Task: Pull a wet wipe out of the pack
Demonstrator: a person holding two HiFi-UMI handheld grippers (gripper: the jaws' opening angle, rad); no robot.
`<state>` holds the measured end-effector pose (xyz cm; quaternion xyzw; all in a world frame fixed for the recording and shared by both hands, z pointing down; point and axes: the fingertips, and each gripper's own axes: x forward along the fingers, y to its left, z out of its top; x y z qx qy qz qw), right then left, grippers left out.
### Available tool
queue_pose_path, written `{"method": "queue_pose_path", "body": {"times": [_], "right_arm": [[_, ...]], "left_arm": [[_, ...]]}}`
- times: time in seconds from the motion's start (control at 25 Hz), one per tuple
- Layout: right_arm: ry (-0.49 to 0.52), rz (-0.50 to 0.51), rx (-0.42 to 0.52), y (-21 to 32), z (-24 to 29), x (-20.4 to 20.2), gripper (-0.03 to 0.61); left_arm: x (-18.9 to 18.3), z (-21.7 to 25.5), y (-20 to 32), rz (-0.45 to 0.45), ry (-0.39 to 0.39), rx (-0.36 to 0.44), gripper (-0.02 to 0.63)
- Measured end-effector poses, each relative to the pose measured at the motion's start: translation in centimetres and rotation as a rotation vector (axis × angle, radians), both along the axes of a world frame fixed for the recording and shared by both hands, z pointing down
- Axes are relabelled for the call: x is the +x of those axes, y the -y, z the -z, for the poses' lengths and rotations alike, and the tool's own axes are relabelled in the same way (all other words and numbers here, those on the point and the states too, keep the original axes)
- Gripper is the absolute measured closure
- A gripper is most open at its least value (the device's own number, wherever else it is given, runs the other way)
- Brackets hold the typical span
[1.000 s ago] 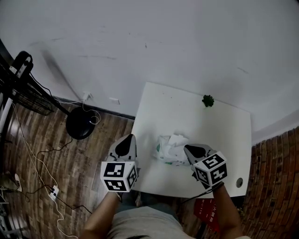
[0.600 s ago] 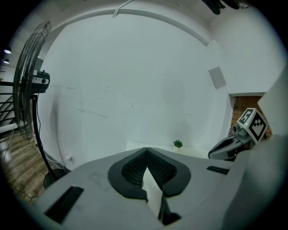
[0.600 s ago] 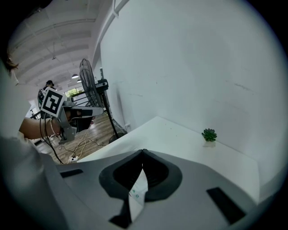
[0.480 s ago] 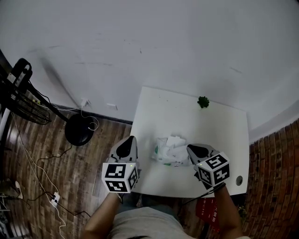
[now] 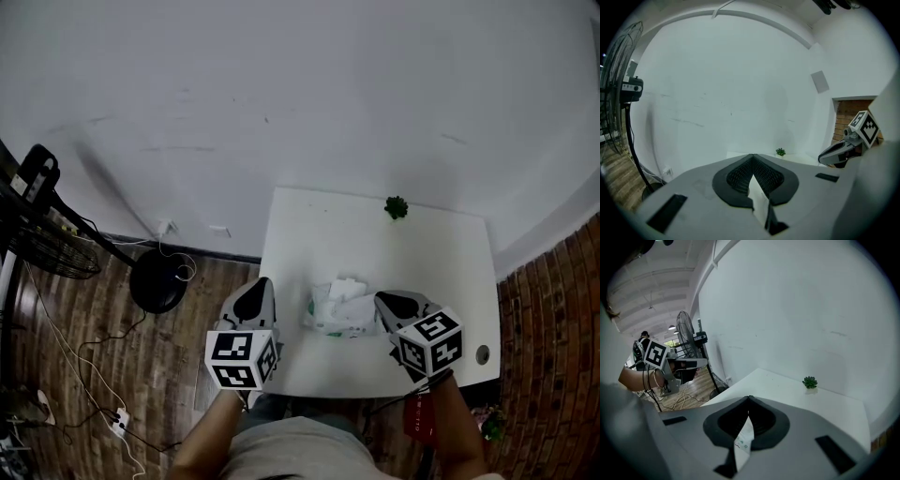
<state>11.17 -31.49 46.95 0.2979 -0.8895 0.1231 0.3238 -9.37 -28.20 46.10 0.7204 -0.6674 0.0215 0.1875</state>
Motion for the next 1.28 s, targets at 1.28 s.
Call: {"method": "queue_pose_path", "body": {"times": [1.28], "right_arm": [[0.308,-0.320,0.211,-0.2,9.7,3.9,0.575]], "left_arm": [[3.7,6.3,5.8,-0.200,0.055,0.130,0.614]]}}
